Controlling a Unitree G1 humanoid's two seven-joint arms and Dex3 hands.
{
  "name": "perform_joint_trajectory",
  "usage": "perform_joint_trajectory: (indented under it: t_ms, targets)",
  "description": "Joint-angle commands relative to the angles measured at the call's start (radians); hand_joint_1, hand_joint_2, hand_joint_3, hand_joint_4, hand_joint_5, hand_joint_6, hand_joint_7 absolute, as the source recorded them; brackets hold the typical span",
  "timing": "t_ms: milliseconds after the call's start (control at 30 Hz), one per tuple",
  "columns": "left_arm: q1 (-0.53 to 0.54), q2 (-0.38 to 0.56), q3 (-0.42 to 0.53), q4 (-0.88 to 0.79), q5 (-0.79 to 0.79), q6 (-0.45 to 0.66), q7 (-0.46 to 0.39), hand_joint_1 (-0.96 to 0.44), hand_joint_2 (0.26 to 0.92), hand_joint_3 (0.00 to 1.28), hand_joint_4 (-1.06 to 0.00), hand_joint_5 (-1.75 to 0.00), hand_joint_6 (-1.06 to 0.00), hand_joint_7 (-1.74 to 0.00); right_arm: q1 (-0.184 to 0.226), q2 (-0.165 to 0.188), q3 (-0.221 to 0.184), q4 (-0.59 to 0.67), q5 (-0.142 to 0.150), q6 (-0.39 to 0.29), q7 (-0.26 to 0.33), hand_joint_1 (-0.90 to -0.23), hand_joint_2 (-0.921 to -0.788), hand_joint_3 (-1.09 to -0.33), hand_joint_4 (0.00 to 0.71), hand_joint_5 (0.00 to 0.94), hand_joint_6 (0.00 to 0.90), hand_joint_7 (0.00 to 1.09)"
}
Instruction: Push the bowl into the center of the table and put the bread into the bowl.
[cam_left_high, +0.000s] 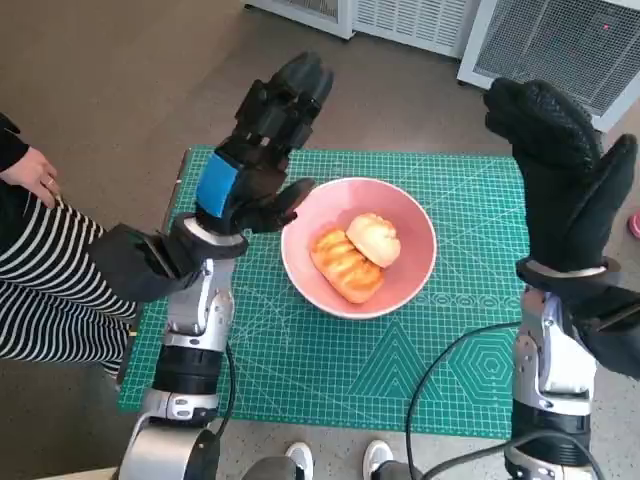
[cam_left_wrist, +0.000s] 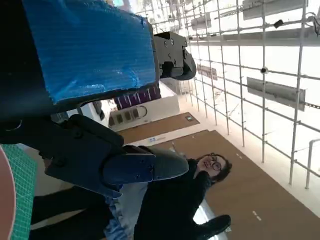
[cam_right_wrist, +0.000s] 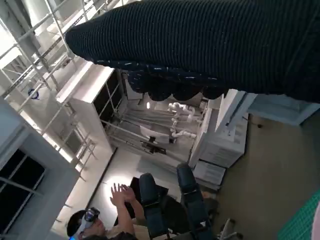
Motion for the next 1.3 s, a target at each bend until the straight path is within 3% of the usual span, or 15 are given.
perform_joint_trajectory:
  t_ms: [33, 733, 1300]
  targets:
    - [0.013, -0.004, -0.003, -0.019, 0.007, -0.015, 0.009, -0.67, 0.917, 0.39, -0.08, -0.05, 0.00, -0.47, 0.037, 0.002, 0.006, -0.007, -0.022, 0.011, -0.010, -0.688, -0.921, -0.677, 0.136, 0.000, 0.050, 0.48]
    - [0.031, -0.019, 0.002, -0.012, -0.021, -0.026, 0.002, -0.67, 0.921, 0.37, -0.09, -0.07, 0.00, -0.47, 0.055, -0.010, 0.004, -0.024, -0.048, 0.011, -0.013, -0.678, -0.921, -0.696, 0.135, 0.000, 0.057, 0.47]
    - [0.026, -0.028, 0.011, 0.011, -0.028, -0.026, -0.013, -0.66, 0.921, 0.37, -0.09, -0.08, 0.00, -0.47, 0.062, -0.014, 0.006, -0.024, -0.050, 0.002, -0.012, -0.673, -0.921, -0.701, 0.136, 0.001, 0.060, 0.47]
